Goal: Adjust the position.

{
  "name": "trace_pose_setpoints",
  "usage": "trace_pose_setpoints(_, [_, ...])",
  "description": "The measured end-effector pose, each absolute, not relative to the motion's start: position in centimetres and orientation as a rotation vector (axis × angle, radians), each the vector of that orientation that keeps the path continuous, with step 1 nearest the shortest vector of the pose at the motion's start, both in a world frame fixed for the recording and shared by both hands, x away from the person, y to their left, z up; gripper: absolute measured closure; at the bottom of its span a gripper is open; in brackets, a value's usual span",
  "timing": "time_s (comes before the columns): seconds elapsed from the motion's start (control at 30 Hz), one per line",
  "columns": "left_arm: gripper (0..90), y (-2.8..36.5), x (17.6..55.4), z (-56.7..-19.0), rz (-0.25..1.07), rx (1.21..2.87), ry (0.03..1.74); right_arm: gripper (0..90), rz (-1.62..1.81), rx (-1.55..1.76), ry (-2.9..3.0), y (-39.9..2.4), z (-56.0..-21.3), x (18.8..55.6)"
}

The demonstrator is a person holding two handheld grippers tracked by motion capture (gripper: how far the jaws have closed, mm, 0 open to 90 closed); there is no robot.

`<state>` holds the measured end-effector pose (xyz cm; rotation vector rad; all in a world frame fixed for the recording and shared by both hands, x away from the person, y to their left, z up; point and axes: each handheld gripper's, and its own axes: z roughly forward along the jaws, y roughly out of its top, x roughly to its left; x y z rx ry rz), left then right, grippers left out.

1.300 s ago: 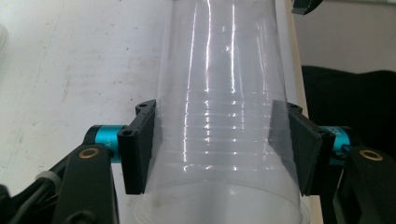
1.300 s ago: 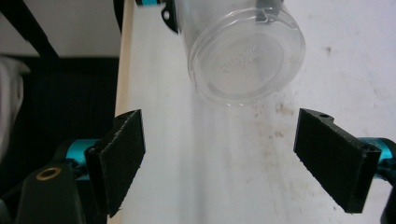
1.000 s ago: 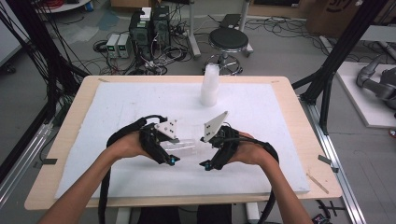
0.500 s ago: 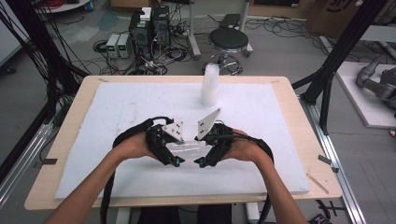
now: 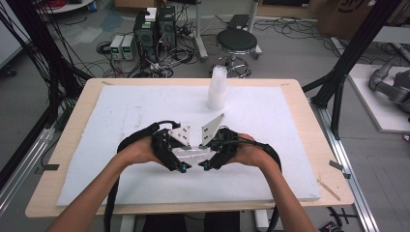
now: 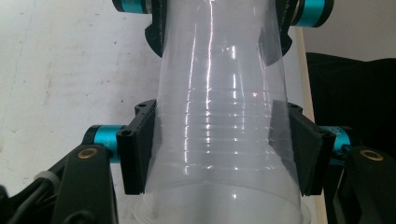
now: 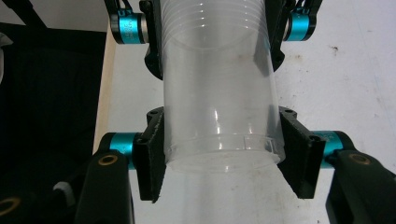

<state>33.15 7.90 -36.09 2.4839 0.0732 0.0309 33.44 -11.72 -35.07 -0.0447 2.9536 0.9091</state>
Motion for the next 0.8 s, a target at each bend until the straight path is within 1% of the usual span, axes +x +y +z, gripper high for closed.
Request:
trace_pose_setpoints(0.13, [32.7,7.9,33.1,-36.1,0.034,2.478,0.072,42.5,0.902,-0.041,2.958,-11.7,-35.1,33.4])
trace_pose_setpoints(0.17, [29.5,7.9,33.1,-36.2,0.038,2.471,0.065,42.5,0.904,-0.04,2.96,-11.7,-35.1,33.4])
trace_pose_setpoints(0.2, [29.5,7.9,33.1,-36.3,0.031,2.46,0.064,42.5,0.904,-0.04,2.96,-11.7,-35.1,33.4])
trace_pose_setpoints(0.27, [14.5,8.0,33.0,-36.4,0.017,2.437,0.071,42.5,0.903,-0.029,2.957,-11.8,-35.1,33.4])
trace_pose_setpoints(0.3, [11.6,8.0,33.0,-36.5,0.016,2.417,0.08,42.5,0.899,-0.025,2.958,-11.8,-35.0,33.5])
trace_pose_setpoints(0.33, [11.6,8.1,33.0,-36.6,0.013,2.4,0.097,42.5,0.899,-0.025,2.958,-11.8,-35.0,33.5])
trace_pose_setpoints(0.37, [5.6,8.3,33.0,-36.6,0.009,2.364,0.119,42.5,0.906,-0.017,2.959,-11.9,-35.0,33.5])
trace_pose_setpoints(0.53, [5.4,8.9,33.0,-36.7,0.038,2.309,0.175,42.6,0.927,-0.013,2.956,-12.1,-35.2,33.5])
trace_pose_setpoints(0.6, [8.0,9.4,32.9,-36.7,0.053,2.288,0.183,42.5,0.933,0.003,2.949,-12.3,-35.2,33.5])
trace_pose_setpoints(0.67, [8.0,10.1,32.7,-36.9,0.062,2.215,0.217,42.5,0.974,0.018,2.922,-12.7,-35.2,33.6])
trace_pose_setpoints(0.7, [8.0,11.1,32.4,-37.1,0.077,2.133,0.235,42.5,1.07,0.044,2.898,-13.4,-35.3,33.6])
trace_pose_setpoints(0.73, [8.0,11.1,32.4,-37.1,0.077,2.133,0.235,42.5,1.07,0.044,2.898,-13.4,-35.3,33.6])
trace_pose_setpoints(0.77, [8.0,11.9,32.1,-37.4,0.096,2.064,0.261,42.5,1.17,0.071,2.858,-14.2,-35.4,33.6])
trace_pose_setpoints(0.8, [8.0,11.9,32.1,-37.4,0.096,2.064,0.261,42.5,1.17,0.071,2.858,-14.2,-35.4,33.6])
